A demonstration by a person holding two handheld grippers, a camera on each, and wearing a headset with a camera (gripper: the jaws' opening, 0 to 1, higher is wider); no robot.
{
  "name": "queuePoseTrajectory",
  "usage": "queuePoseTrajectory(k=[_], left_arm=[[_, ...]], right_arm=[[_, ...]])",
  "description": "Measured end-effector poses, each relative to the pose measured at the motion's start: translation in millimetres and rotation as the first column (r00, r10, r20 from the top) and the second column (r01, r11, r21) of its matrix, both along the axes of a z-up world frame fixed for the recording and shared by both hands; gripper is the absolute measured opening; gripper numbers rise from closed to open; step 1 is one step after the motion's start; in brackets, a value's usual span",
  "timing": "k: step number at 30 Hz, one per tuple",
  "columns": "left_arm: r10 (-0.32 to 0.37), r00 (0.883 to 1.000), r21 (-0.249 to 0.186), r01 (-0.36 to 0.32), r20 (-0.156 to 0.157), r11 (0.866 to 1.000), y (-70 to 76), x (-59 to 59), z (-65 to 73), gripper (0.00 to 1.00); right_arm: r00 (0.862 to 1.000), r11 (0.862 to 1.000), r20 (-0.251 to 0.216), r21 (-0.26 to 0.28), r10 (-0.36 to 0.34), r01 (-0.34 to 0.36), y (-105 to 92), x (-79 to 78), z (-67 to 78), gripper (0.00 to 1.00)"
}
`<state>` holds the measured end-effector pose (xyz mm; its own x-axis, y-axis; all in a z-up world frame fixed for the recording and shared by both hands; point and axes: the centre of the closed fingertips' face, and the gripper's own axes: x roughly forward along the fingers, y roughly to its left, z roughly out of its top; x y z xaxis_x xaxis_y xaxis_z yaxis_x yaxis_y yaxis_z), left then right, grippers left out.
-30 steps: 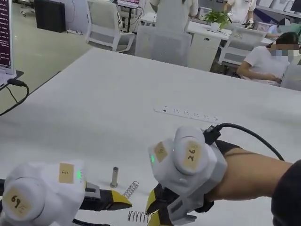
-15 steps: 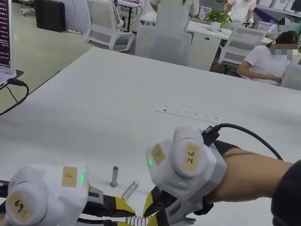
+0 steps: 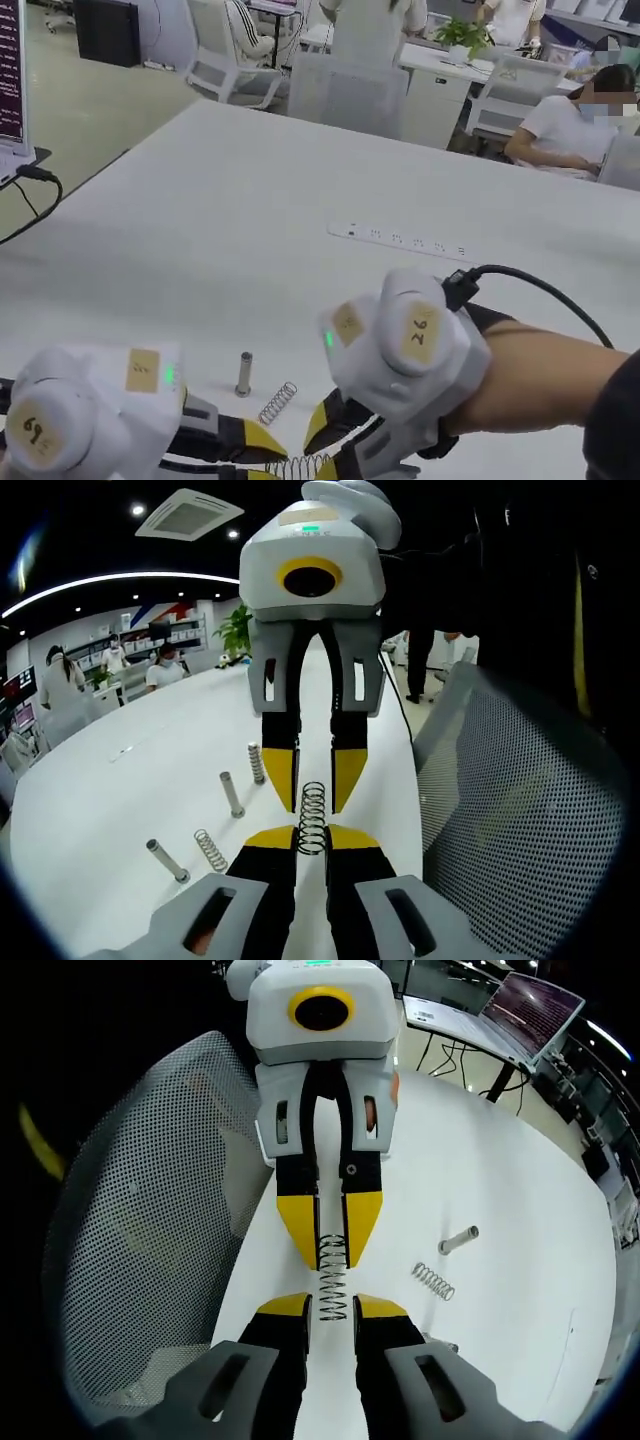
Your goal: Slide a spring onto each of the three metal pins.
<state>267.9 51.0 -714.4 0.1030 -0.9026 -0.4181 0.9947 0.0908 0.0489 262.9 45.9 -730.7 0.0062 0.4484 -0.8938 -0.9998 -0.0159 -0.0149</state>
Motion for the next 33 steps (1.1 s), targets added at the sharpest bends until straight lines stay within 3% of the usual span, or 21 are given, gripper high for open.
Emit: queuePoseTrajectory(k=[9, 22, 33], left_arm=[[0.006, 1.0, -0.019, -0.006, -0.007, 1.0, -0.3, 0.2, 3.9, 0.03], [0.006, 1.0, -0.003, -0.006, 0.004, 1.0, -1.2, 2.0, 1.2, 0.02], [0.006, 1.0, -0.006, -0.006, 0.007, 1.0, -2.4, 2.9, 1.8, 0.02]], right_arm=[[0.999, 0.999, -0.008, 0.012, -0.034, 0.034, -5.7, 0.8, -5.2, 0.09], [0.999, 0.997, 0.013, 0.055, -0.046, 0.045, 5.5, 1.5, 20.9, 0.08], [0.999, 0.998, 0.035, 0.068, -0.022, 0.019, 18.8, 0.3, 32.2, 0.08]])
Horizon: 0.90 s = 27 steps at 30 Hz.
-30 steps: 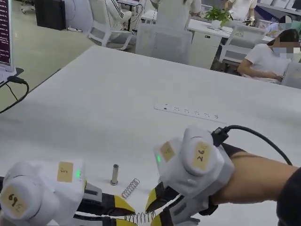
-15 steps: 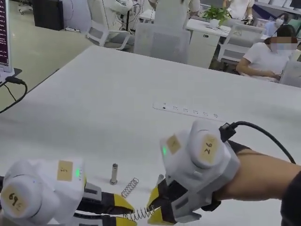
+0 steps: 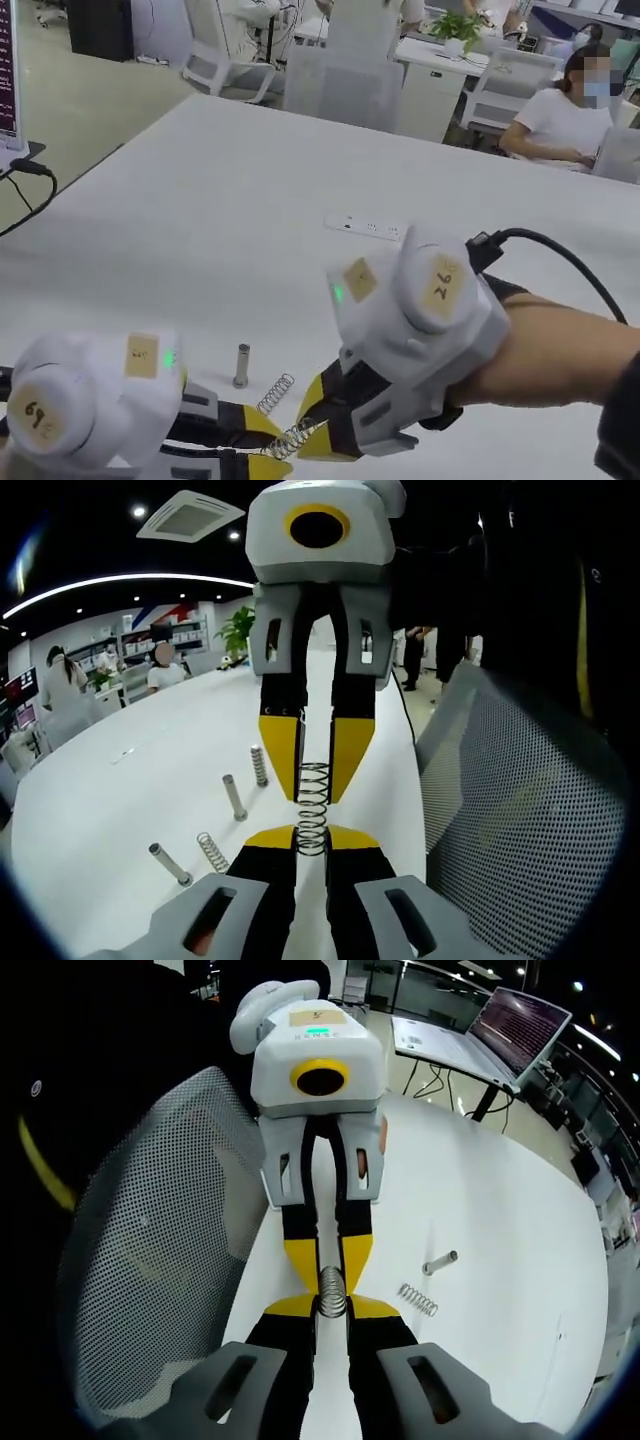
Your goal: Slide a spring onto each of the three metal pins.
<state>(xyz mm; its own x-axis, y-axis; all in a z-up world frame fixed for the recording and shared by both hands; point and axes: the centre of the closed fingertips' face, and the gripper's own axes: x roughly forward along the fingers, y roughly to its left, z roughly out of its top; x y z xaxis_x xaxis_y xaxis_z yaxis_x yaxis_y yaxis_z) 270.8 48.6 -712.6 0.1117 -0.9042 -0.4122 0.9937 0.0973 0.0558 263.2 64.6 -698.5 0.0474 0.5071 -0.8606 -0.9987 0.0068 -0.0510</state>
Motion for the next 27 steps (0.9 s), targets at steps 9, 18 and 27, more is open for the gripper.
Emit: queuePoseTrajectory(k=[9, 18, 27], left_arm=[[0.007, 1.0, 0.011, -0.007, -0.005, 1.0, -0.4, 1.3, -3.2, 0.03], [0.02, 1.0, -0.003, -0.02, -0.017, 1.0, -2.1, 2.5, -4.1, 0.03], [0.018, 1.0, -0.008, -0.018, -0.018, 1.0, -4.4, 2.2, -4.8, 0.03]], right_arm=[[1.0, 1.0, 0.004, -0.02, 0.021, -0.021, 3.4, 1.0, -2.1, 0.09], [0.999, 0.999, 0.006, -0.03, 0.033, -0.033, 5.0, 2.0, -2.1, 0.08], [0.999, 0.999, 0.003, -0.029, 0.033, -0.033, 7.4, 1.4, -1.6, 0.08]])
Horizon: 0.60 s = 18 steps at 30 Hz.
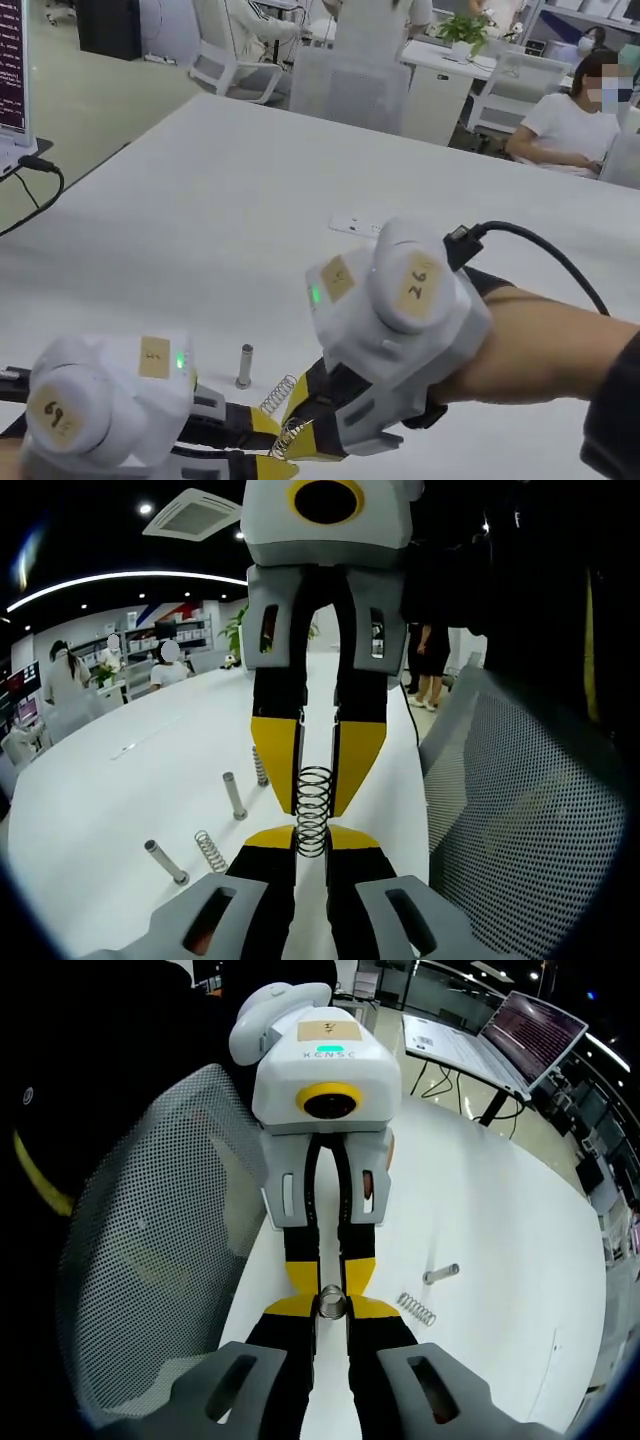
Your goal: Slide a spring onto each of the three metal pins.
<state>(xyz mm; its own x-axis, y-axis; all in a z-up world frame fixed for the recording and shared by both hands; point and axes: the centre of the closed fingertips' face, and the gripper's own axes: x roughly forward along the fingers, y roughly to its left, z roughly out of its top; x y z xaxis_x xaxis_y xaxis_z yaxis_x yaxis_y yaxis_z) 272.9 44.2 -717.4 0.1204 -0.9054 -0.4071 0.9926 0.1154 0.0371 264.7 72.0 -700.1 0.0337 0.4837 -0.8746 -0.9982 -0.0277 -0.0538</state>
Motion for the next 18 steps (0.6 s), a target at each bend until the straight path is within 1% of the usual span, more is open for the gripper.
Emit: queuePoseTrajectory(k=[7, 10, 13, 18], left_arm=[[0.011, 1.0, -0.003, -0.011, -0.015, 1.0, -0.7, 0.8, -0.2, 0.05], [0.018, 1.0, 0.002, -0.018, -0.02, 1.0, 0.1, 1.0, -1.3, 0.11], [0.023, 0.999, -0.002, -0.023, -0.029, 1.0, 0.9, 1.1, -1.0, 0.12], [0.037, 0.999, -0.01, -0.038, -0.038, 0.999, 2.1, 2.0, 0.4, 0.17]], right_arm=[[1.0, 1.0, 0.001, -0.009, -0.001, 0.001, -1.1, 0.3, -0.8, 0.08], [1.0, 0.999, 0.016, -0.04, 0.003, -0.003, -7.0, 2.8, -5.2, 0.08], [1.0, 0.999, 0.01, -0.035, -0.007, 0.007, -8.4, 2.8, -4.3, 0.08], [0.999, 0.999, 0.021, -0.03, -0.024, 0.025, -13.2, 6.4, -1.5, 0.08]])
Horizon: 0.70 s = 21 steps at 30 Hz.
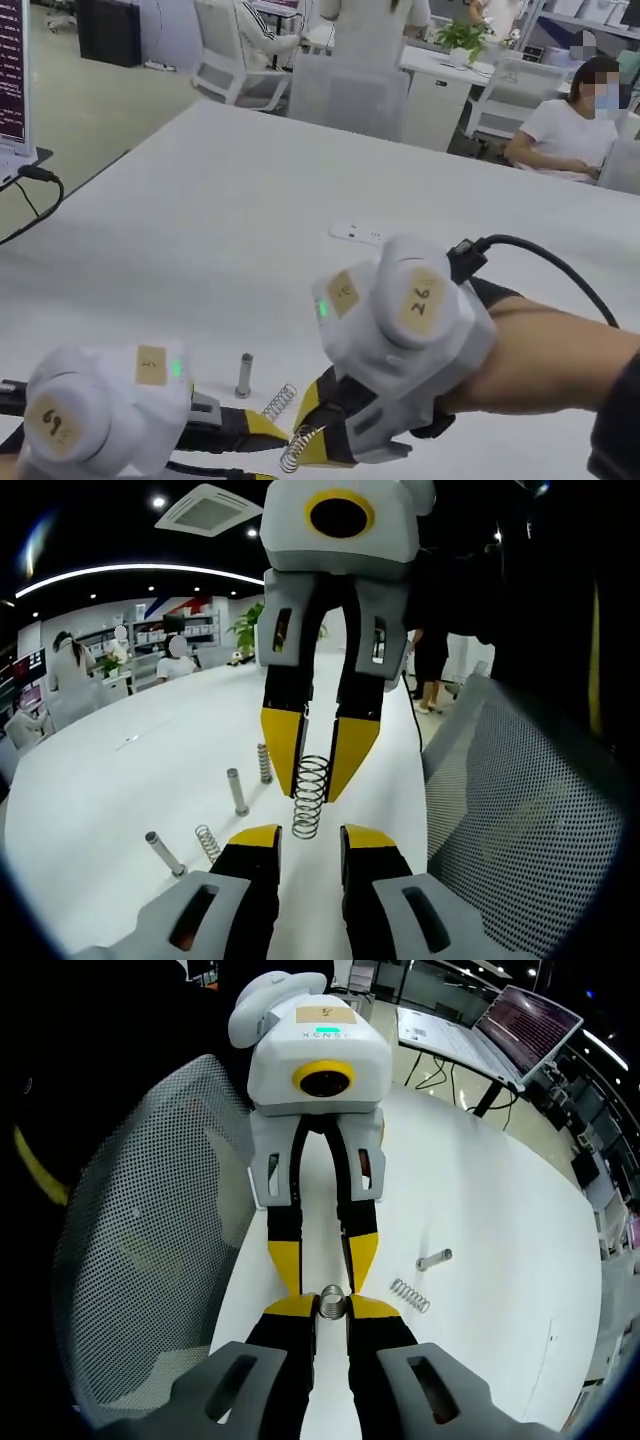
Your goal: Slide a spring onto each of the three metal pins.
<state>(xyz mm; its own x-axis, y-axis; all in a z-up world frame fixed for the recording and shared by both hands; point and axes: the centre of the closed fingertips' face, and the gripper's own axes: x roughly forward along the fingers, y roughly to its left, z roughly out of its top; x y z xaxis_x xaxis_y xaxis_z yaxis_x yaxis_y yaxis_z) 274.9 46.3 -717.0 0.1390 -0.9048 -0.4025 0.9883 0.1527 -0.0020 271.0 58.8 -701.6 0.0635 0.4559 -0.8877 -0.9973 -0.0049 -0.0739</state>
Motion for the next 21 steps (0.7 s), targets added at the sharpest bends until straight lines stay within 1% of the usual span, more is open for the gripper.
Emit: queuePoseTrajectory(k=[2, 4, 7, 15, 21], left_arm=[[0.012, 1.0, -0.005, -0.012, -0.01, 1.0, 1.6, 1.0, 0.3, 0.2], [0.025, 1.0, -0.008, -0.025, -0.013, 1.0, 3.4, 2.9, 0.4, 0.23], [0.041, 0.999, -0.014, -0.041, -0.023, 0.999, 6.0, 3.9, 1.3, 0.26], [0.087, 0.996, -0.02, -0.087, -0.023, 0.996, 17.1, 8.3, 2.1, 0.33], [0.115, 0.993, -0.035, -0.116, -0.023, 0.993, 24.2, 10.8, 7.7, 0.37]], right_arm=[[1.0, 1.0, 0.002, 0.001, -0.011, 0.011, -3.4, 1.7, 0.7, 0.08], [1.0, 1.0, 0.005, 0.004, -0.022, 0.022, -6.5, 3.2, 1.5, 0.08], [0.999, 0.999, 0.006, 0.002, -0.035, 0.035, -10.3, 4.6, 1.7, 0.08], [0.998, 0.998, 0.018, 0.015, -0.068, 0.067, -19.3, 10.4, 7.8, 0.08], [0.996, 0.996, 0.026, 0.013, -0.084, 0.083, -25.8, 13.4, 8.8, 0.08]])
